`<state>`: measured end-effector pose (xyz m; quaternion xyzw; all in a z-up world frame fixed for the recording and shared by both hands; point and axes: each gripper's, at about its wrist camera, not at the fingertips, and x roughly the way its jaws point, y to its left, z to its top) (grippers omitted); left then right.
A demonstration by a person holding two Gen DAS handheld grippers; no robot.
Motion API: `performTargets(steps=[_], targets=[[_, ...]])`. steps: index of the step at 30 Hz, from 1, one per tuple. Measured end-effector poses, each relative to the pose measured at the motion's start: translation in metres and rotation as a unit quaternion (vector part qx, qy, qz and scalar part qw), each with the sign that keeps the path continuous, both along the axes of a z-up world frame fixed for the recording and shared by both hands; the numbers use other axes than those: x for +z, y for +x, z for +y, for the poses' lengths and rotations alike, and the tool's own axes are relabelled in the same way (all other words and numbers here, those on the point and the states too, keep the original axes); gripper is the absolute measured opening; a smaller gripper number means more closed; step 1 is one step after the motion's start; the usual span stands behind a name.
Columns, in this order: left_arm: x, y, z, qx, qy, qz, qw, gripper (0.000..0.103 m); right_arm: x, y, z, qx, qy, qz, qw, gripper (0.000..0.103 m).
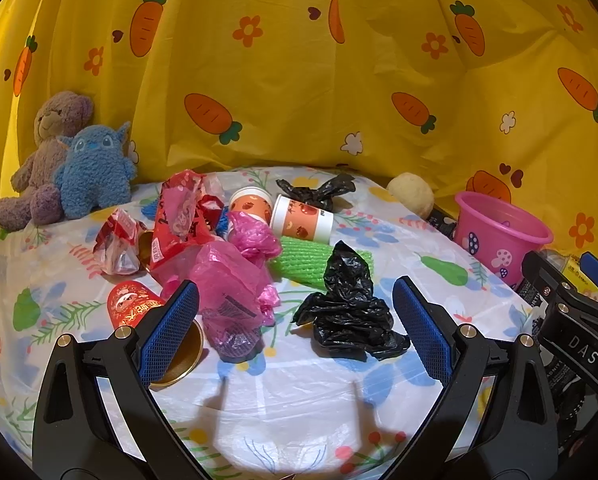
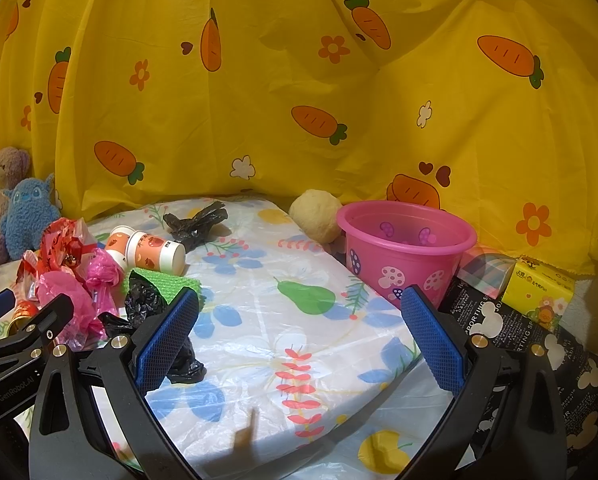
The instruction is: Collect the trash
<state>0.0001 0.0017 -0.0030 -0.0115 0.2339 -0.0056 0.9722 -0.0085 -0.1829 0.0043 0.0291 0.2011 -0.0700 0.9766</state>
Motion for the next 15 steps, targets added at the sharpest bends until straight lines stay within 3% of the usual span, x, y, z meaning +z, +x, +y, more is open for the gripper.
performTargets(steps=[15], targets=[[0.002, 0.0013, -0.0052, -0.006, -0.004, 0.001, 1.0, 0.096, 0.0028, 0.0004, -0.0004, 0.0, 0.0, -0.001, 1.0, 0.098]])
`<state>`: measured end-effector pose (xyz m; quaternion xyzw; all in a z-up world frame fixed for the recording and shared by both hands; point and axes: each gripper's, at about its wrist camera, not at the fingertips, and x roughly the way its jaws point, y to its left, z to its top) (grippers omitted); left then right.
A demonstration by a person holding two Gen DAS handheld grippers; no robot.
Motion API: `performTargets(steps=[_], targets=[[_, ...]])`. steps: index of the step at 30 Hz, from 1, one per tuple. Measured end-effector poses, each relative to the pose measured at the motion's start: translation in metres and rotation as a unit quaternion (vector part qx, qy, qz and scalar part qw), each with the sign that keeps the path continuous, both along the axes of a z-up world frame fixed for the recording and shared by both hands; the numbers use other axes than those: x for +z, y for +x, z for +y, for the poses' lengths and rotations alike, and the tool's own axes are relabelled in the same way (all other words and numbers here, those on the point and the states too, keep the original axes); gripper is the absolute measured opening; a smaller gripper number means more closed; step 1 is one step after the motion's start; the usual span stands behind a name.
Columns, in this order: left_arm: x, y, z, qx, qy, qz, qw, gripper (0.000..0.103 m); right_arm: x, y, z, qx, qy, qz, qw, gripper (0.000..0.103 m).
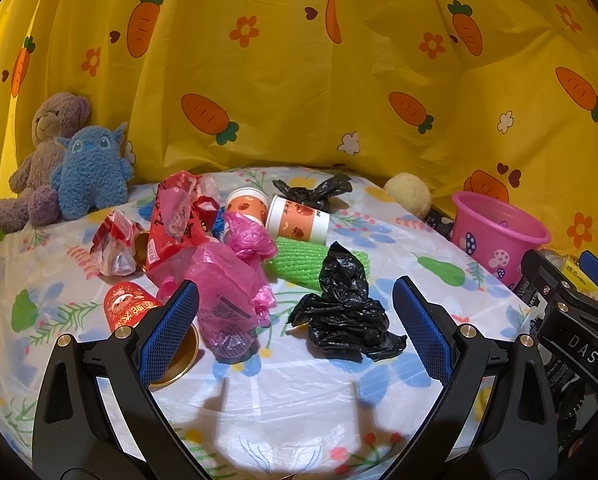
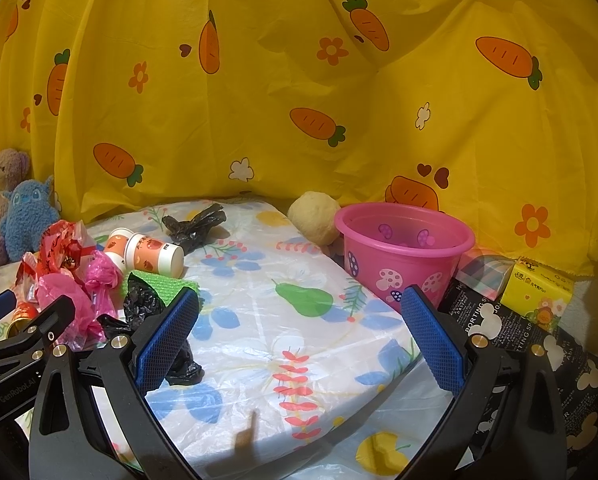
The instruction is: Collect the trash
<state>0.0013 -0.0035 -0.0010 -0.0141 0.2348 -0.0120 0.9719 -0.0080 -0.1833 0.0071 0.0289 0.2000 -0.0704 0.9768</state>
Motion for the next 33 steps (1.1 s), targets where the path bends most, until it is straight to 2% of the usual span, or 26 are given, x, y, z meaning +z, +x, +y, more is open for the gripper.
performTargets(steps=[33], targets=[[-0.001, 0.002, -0.005, -0.009, -0.008, -0.001, 0.9999, 0.096, -0.001, 0.005, -0.008, 0.006, 0.005, 0.003, 1.0, 0.098]])
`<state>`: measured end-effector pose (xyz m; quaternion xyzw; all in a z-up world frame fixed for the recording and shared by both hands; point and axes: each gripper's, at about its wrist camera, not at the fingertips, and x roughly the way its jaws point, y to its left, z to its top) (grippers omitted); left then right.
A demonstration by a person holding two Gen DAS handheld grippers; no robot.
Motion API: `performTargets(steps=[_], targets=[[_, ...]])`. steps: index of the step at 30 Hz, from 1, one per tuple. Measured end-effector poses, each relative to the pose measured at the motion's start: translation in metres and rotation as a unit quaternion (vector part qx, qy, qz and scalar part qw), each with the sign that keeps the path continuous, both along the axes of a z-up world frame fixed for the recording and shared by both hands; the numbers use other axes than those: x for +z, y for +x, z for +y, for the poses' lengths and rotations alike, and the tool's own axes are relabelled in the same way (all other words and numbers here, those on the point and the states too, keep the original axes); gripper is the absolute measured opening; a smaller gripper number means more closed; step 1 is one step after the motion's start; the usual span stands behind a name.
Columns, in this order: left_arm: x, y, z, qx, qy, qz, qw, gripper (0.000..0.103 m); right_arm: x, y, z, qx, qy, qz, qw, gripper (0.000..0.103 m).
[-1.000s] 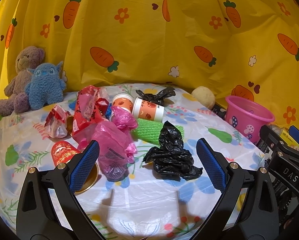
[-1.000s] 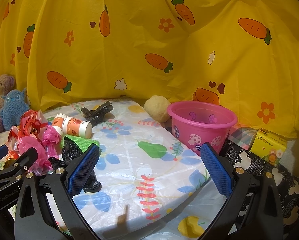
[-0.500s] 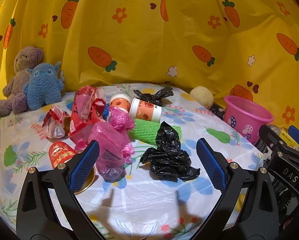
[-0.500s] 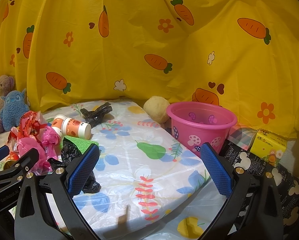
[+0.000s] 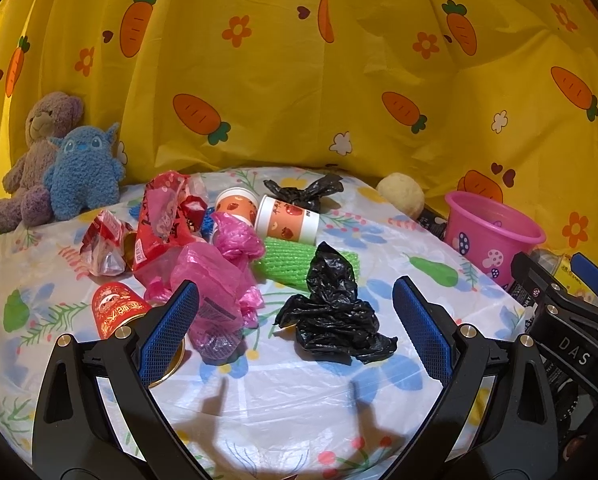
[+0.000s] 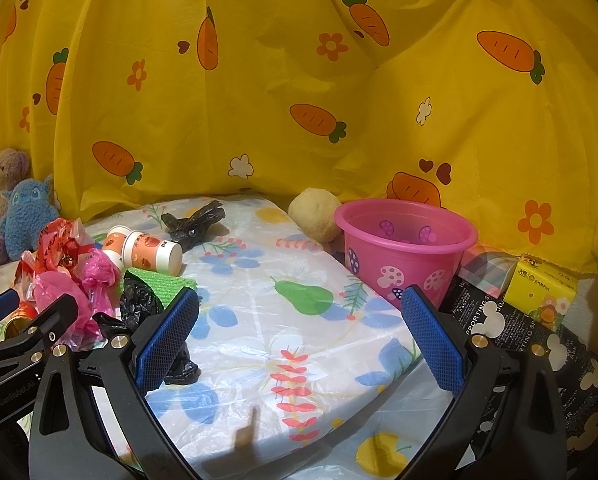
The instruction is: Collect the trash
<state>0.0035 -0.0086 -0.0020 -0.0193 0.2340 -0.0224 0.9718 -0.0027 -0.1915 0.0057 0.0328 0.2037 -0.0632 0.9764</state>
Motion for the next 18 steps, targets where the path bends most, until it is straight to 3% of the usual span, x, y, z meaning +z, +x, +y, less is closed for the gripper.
performTargets(steps=[8, 18], targets=[[-0.01, -0.007, 0.027, 0.053, -0.004, -0.006, 0.9985, 0.096, -0.017, 0.005, 0.011, 0.041, 0.006, 0.003, 0.999, 0.098], [-0.03, -0.026, 0.075, 0.126, 0.007, -0.001, 0.992, 0.096, -0.041, 0.022, 0.048, 0.137, 0.036, 0.027, 0.99, 0.097]])
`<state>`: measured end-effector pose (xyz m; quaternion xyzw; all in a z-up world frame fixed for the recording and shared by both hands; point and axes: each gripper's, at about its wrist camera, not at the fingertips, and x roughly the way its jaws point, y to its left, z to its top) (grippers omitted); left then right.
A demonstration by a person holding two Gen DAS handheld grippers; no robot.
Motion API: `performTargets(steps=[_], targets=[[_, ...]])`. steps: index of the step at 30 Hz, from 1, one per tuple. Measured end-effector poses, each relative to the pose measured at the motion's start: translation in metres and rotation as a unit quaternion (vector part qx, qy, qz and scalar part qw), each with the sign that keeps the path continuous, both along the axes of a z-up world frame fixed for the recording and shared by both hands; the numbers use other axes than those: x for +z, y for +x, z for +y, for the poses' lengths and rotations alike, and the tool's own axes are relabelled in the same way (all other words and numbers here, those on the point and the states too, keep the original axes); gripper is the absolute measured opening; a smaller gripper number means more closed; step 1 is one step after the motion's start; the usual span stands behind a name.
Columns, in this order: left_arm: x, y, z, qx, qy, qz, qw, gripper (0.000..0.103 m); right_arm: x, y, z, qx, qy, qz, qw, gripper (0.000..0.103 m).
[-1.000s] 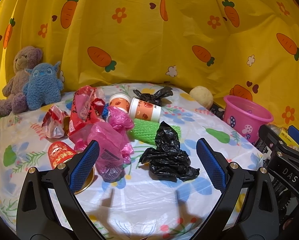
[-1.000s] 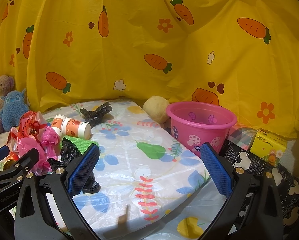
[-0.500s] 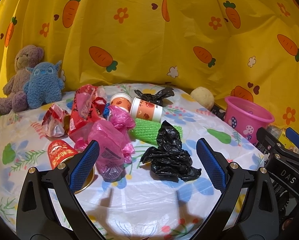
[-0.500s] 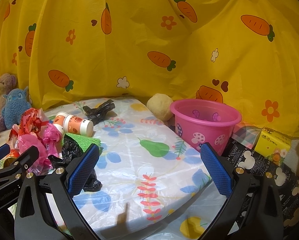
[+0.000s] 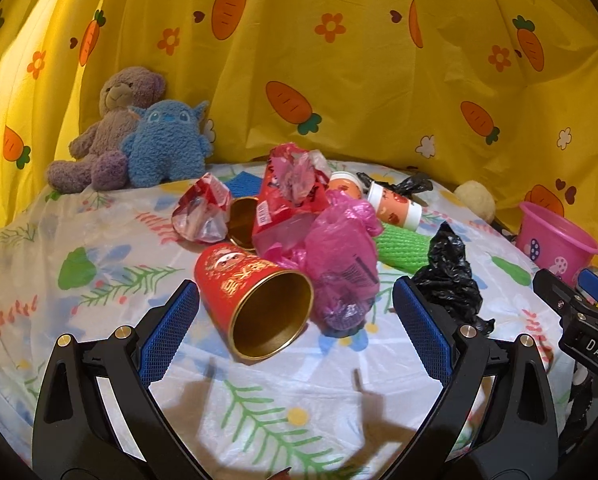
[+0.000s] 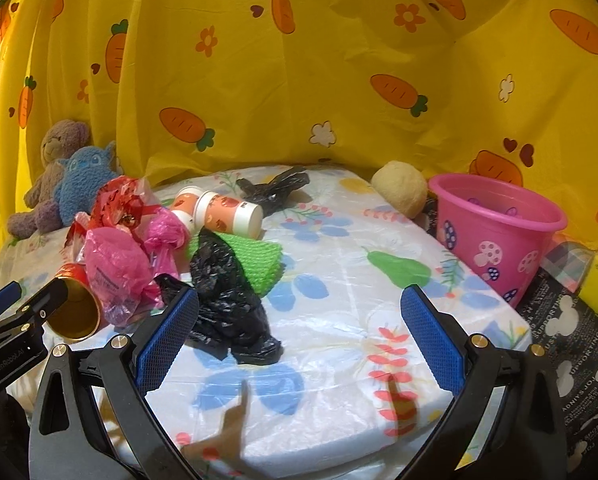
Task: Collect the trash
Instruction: 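Grasp the black plastic bag with the right tool while the left tool grasps the red can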
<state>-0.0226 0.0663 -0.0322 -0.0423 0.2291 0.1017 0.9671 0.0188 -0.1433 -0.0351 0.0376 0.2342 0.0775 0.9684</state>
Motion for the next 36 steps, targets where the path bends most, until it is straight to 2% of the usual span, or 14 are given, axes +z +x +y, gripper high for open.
performTargets(steps=[4, 9, 15, 19, 22, 27, 32, 36], targets=[[-0.008, -0.005, 0.015, 0.016, -0.009, 0.008, 0.9998, 0.096, -0.008, 0.006, 0.018, 0.026, 0.0, -0.003, 1.0, 0.095], [-0.012, 0.001, 0.019, 0.026, -0.002, 0.019, 0.9995, 0.095, -0.015, 0.019, 0.032, 0.05, 0.005, 0.013, 0.999, 0.09], [-0.021, 0.013, 0.024, 0.032, -0.006, 0.042, 0.9986, 0.084, -0.023, 0.034, 0.041, 0.068, 0.004, 0.031, 0.997, 0.08], [-0.027, 0.023, 0.028, 0.034, -0.013, 0.061, 0.9975, 0.072, -0.029, 0.045, 0.047, 0.079, 0.002, 0.046, 0.996, 0.077], [-0.033, 0.029, 0.033, 0.034, -0.024, 0.077, 0.9962, 0.062, -0.034, 0.052, 0.049, 0.086, 0.002, 0.06, 0.994, 0.069], [-0.04, 0.037, 0.037, 0.028, -0.034, 0.094, 0.9946, 0.044, -0.042, 0.059, 0.051, 0.095, -0.003, 0.079, 0.992, 0.047], [-0.045, 0.04, 0.042, 0.032, -0.051, 0.103, 0.9929, 0.022, -0.045, 0.059, 0.05, 0.1, -0.006, 0.076, 0.992, 0.034], [-0.045, 0.038, 0.049, 0.037, -0.067, 0.098, 0.9922, 0.01, -0.045, 0.058, 0.047, 0.104, -0.004, 0.074, 0.992, 0.025]])
